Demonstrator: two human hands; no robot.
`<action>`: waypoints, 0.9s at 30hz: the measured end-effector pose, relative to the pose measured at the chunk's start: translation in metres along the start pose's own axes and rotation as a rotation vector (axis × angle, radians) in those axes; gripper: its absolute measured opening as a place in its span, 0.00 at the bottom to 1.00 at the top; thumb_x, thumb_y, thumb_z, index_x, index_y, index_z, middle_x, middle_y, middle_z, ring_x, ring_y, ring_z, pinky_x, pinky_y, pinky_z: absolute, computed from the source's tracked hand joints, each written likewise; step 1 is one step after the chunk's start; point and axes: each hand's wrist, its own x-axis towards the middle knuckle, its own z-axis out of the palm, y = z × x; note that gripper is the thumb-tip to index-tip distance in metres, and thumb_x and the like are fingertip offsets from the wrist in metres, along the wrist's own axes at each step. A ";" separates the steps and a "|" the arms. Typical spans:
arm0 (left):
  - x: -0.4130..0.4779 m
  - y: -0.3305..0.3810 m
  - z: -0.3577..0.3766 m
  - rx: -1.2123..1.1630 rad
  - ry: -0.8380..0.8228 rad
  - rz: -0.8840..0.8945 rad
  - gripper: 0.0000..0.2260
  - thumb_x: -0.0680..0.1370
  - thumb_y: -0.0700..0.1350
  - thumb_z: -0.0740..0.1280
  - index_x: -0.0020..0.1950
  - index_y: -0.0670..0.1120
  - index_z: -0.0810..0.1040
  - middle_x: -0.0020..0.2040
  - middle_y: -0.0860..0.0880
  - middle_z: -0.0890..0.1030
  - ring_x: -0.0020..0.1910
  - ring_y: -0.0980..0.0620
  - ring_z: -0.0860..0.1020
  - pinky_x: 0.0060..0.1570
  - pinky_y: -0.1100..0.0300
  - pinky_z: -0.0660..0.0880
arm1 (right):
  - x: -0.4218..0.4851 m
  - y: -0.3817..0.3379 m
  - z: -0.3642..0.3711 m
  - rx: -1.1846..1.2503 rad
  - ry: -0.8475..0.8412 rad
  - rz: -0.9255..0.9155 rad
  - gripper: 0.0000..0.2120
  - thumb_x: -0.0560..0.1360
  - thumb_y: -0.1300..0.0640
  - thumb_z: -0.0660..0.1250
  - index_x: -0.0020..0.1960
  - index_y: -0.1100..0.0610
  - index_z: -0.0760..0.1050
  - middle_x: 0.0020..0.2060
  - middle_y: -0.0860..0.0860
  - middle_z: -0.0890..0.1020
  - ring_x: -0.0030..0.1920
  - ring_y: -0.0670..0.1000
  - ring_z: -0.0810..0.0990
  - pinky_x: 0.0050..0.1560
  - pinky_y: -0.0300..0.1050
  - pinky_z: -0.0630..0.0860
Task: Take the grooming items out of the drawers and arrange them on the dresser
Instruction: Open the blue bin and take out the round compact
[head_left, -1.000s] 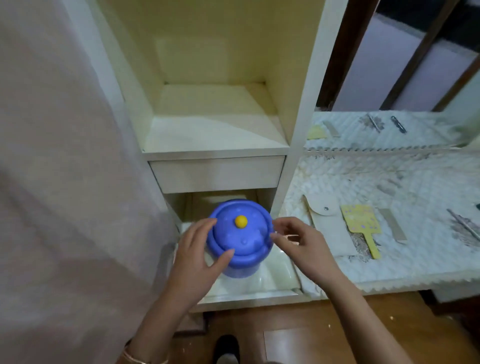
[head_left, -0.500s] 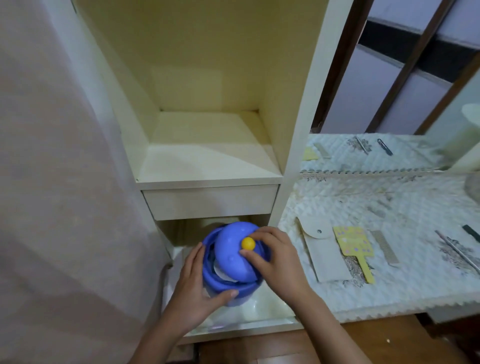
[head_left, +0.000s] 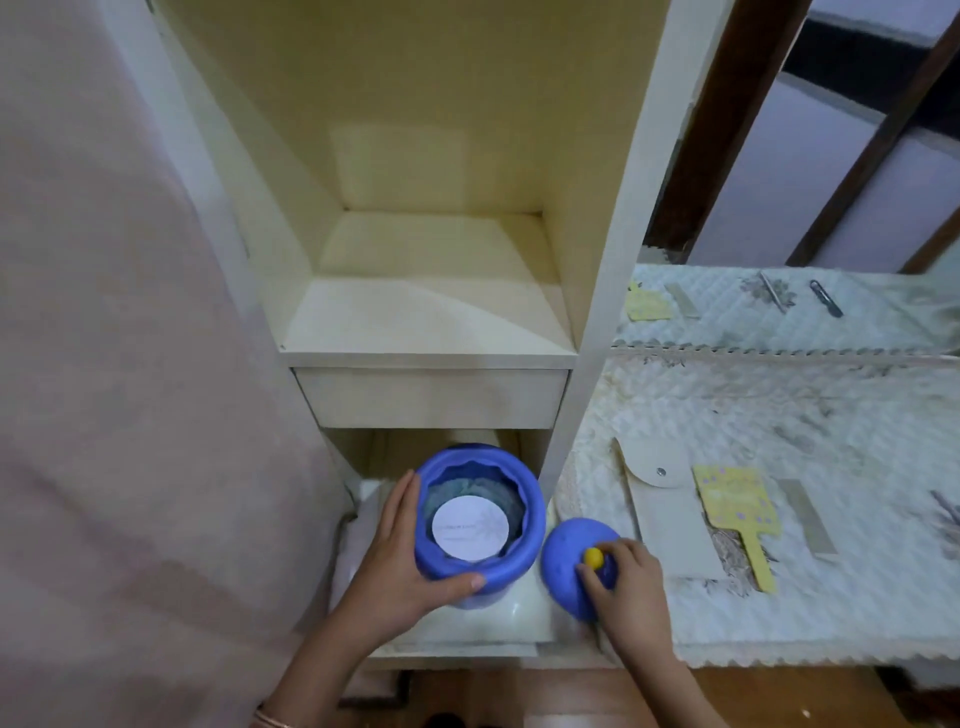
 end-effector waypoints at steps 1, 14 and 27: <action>0.000 -0.001 0.000 0.001 0.002 -0.007 0.61 0.46 0.76 0.65 0.73 0.58 0.42 0.68 0.67 0.43 0.66 0.72 0.46 0.66 0.69 0.49 | 0.000 -0.003 -0.002 -0.036 0.035 -0.014 0.13 0.64 0.60 0.76 0.47 0.62 0.80 0.44 0.58 0.81 0.49 0.62 0.78 0.49 0.49 0.73; 0.002 -0.006 0.003 -0.138 -0.013 0.004 0.58 0.46 0.73 0.70 0.69 0.64 0.44 0.63 0.75 0.44 0.68 0.67 0.51 0.66 0.67 0.54 | 0.028 -0.170 -0.029 -0.409 -0.747 -0.542 0.30 0.70 0.55 0.68 0.69 0.57 0.63 0.66 0.55 0.71 0.65 0.56 0.70 0.65 0.45 0.67; 0.004 -0.010 0.008 -0.192 0.011 0.018 0.55 0.50 0.63 0.75 0.67 0.62 0.44 0.66 0.66 0.46 0.65 0.69 0.54 0.64 0.68 0.56 | 0.030 -0.173 -0.028 -0.431 -0.621 -0.547 0.25 0.69 0.56 0.71 0.63 0.60 0.68 0.62 0.57 0.70 0.60 0.57 0.73 0.61 0.47 0.69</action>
